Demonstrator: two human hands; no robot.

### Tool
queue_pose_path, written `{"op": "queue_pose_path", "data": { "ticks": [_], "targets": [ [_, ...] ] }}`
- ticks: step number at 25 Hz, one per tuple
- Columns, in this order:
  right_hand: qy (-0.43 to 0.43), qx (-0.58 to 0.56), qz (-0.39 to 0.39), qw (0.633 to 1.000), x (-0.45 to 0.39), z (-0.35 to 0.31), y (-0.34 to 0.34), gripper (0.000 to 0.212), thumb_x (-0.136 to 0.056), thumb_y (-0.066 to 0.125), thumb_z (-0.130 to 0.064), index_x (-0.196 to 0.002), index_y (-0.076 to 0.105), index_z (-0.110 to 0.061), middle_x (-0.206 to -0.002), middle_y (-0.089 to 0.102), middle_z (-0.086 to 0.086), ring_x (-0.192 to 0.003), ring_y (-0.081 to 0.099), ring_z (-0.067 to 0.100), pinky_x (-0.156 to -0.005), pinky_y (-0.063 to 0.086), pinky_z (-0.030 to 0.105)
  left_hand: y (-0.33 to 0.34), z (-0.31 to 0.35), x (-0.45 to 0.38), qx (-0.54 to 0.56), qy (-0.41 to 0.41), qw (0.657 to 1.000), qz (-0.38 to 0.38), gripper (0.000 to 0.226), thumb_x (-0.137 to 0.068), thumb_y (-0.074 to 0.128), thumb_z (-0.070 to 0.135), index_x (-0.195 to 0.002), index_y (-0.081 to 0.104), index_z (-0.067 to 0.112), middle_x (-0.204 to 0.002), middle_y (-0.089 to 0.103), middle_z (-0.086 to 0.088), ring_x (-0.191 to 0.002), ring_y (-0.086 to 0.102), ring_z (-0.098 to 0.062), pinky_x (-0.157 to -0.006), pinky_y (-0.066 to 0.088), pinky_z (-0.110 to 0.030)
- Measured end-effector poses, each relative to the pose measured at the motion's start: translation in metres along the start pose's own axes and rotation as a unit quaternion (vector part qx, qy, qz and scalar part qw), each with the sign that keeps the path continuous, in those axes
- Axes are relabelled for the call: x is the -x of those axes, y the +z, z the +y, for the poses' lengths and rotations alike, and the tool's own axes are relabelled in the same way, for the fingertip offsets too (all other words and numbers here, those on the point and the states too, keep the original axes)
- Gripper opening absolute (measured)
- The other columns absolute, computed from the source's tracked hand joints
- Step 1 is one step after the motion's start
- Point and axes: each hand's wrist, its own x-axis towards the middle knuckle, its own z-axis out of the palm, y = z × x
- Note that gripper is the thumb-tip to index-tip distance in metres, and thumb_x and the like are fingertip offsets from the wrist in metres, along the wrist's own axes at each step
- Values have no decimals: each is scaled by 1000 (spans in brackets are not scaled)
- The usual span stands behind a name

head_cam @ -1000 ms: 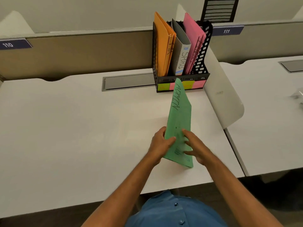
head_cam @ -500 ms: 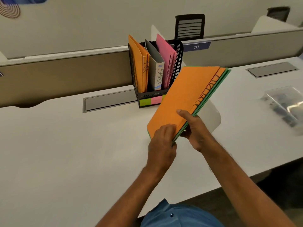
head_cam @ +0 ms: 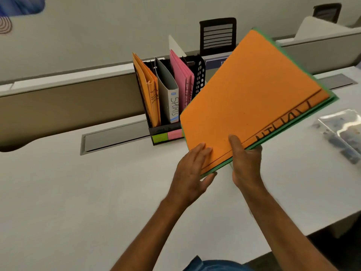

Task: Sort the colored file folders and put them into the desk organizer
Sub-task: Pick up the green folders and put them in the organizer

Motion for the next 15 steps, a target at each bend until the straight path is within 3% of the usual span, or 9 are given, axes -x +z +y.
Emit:
{"op": "queue_pose_path", "data": {
  "ticks": [3, 6, 10, 15],
  "targets": [
    [-56, 34, 20, 998, -38, -4, 6, 34, -93, 72, -19, -106, 44, -36, -104, 59, -19, -90, 62, -4, -74, 49, 17, -1, -25, -30, 22, -50, 998, 5, 61, -96, 62, 49, -150, 44, 28, -161, 41, 4, -148, 36, -14, -119, 31, -31],
    [-116, 46, 18, 992, -80, -12, 24, 35, -95, 68, -7, -96, 47, -35, -96, 65, -18, -82, 65, -14, -70, 52, 11, -6, -64, -58, 80, -157, 982, 61, 51, -99, 63, 35, -146, 50, 24, -152, 50, 4, -143, 41, -12, -118, 38, -34],
    [-177, 69, -19, 982, -133, -12, 55, 38, -96, 63, 2, -89, 56, -34, -85, 69, -39, -82, 68, -14, -72, 55, 12, -14, -124, -95, 121, -276, 941, 152, 44, -97, 64, 16, -140, 55, 21, -141, 56, 2, -132, 50, -15, -112, 44, -39],
    [-213, 98, -24, 972, -202, 10, 103, 33, -94, 65, -3, -79, 63, -33, -77, 72, -27, -72, 69, -4, -67, 56, 18, -11, -190, -131, 145, -381, 893, 192, 46, -98, 64, 19, -142, 52, 20, -146, 50, -3, -134, 48, -22, -111, 45, -47]
  ]
}}
